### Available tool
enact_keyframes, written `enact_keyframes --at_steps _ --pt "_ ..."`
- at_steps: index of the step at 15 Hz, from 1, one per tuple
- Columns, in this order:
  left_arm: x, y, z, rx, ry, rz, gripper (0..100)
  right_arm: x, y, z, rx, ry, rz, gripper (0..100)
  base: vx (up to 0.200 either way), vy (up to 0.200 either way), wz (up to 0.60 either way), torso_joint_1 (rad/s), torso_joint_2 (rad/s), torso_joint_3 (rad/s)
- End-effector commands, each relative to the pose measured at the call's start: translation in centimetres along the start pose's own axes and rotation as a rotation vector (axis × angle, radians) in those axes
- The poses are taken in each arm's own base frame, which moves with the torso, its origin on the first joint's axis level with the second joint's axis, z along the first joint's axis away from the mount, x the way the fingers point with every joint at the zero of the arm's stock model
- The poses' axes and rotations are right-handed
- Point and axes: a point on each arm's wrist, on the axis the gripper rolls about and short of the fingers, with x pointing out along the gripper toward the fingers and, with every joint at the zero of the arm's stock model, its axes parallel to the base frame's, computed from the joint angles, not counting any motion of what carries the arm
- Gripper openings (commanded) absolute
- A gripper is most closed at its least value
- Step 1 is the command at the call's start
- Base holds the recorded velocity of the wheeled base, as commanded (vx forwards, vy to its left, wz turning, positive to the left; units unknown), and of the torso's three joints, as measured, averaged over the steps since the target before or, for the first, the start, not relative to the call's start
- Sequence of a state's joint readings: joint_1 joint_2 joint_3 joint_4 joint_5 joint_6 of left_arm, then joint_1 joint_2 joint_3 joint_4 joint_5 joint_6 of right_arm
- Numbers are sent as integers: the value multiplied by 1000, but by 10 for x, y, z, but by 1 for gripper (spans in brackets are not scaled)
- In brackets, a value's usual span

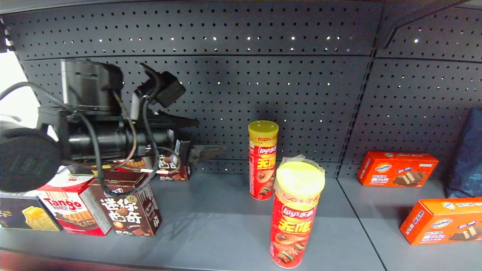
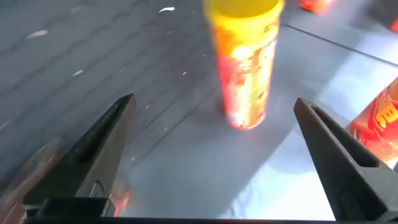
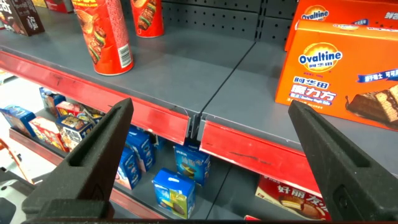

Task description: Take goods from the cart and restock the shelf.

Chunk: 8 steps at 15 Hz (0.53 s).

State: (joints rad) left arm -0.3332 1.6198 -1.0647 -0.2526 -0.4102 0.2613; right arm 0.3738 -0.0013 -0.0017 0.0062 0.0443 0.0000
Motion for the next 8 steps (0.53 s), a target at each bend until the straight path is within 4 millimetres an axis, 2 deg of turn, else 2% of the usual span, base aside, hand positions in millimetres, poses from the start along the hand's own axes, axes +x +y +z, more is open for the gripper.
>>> enact_keyframes --at_steps 1,2,4,6,7,8 --pt "-84 -27 -6 -61 -124 217 100 0 0 0 0 1 1 100 0 0 0 0 0 0" --pt "-118 -41 -15 -123 -152 355 100 0 0 0 0 1 1 100 0 0 0 0 0 0" --pt "-153 -60 -31 -159 -185 495 100 0 0 0 0 1 1 100 0 0 0 0 0 0" --pt "-170 -72 -52 -160 -174 548 100 0 0 0 0 1 1 100 0 0 0 0 0 0" --pt "-186 -86 -77 -160 -151 592 100 0 0 0 0 1 1 100 0 0 0 0 0 0" --pt "-196 -94 -88 -142 -122 617 100 0 0 0 0 1 1 100 0 0 0 0 0 0"
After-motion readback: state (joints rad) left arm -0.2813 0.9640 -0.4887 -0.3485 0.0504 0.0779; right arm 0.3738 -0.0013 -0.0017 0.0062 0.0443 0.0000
